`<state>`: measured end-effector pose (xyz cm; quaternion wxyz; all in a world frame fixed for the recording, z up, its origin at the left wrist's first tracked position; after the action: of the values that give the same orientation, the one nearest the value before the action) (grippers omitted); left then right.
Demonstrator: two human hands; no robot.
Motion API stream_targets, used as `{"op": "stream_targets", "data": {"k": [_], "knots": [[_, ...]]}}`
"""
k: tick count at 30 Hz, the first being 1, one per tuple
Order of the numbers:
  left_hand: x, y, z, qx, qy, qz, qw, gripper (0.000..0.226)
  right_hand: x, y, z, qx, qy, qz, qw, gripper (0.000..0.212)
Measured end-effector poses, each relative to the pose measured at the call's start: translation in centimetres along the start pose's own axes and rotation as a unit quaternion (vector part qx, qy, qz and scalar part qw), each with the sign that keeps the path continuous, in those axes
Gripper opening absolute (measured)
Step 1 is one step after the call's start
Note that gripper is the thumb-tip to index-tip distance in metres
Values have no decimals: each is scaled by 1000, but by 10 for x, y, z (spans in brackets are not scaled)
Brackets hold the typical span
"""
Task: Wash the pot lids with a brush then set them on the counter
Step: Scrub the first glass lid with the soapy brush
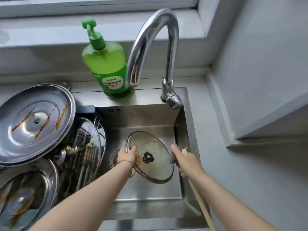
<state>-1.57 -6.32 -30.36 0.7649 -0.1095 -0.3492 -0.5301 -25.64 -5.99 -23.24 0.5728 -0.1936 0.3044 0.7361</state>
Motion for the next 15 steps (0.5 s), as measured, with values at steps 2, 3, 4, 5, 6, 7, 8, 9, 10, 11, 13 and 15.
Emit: {"op": "stream_targets", "data": {"k": [2, 3, 4, 5, 6, 7, 8, 9, 10, 11, 13, 15], "knots": [[-11, -17, -10, -19, 17, 47, 999, 14, -6, -3, -12, -1, 20, -1, 1000, 40], [-14, -23, -12, -24, 23, 65, 997, 13, -10, -4, -16, -1, 34, -8, 999, 37], [-18, -28, -17, -24, 26, 81, 996, 10, -14, -4, -20, 1, 47, -17, 999, 35], [-21, -29, -20, -17, 27, 86, 996, 6, -17, -4, -22, 2, 54, -24, 998, 34], [-24, -29, -23, -11, 25, 84, 996, 5, -18, -5, -23, 2, 56, -27, 998, 35], [-27, -28, -27, -5, 21, 63, 998, 12, -16, -6, -25, -2, 55, -26, 998, 37], [-29, -27, -33, -1, 17, 27, 1000, 21, -14, -7, -26, -5, 56, -25, 998, 40], [-31, -26, -34, -4, 19, -30, 999, 32, -12, -8, -26, -7, 56, -21, 998, 42], [-39, -23, -42, -2, 39, -92, 995, 46, -9, -9, -25, -8, 56, -15, 998, 43], [-47, -19, -46, -6, 69, -136, 988, 60, -7, -10, -23, -8, 54, -10, 998, 42], [-52, -19, -47, -39, 103, -162, 981, 73, -2, -10, -19, -6, 45, -7, 999, 37], [-40, -19, -33, -64, 102, -213, 969, 66, 1, -11, -12, 4, 31, -4, 999, 36]]}}
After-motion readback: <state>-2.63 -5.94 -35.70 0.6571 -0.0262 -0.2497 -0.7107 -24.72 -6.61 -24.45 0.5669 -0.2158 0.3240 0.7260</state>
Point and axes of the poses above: each hand's wrist, its own z-axis away from the middle knuckle, its own y-axis out of the back of the hand, x = y × z, the point moved 10 cm from there along -z, towards the middle knuckle, and after that the axes turned 1 degree about -x, right-handed, at the moved point
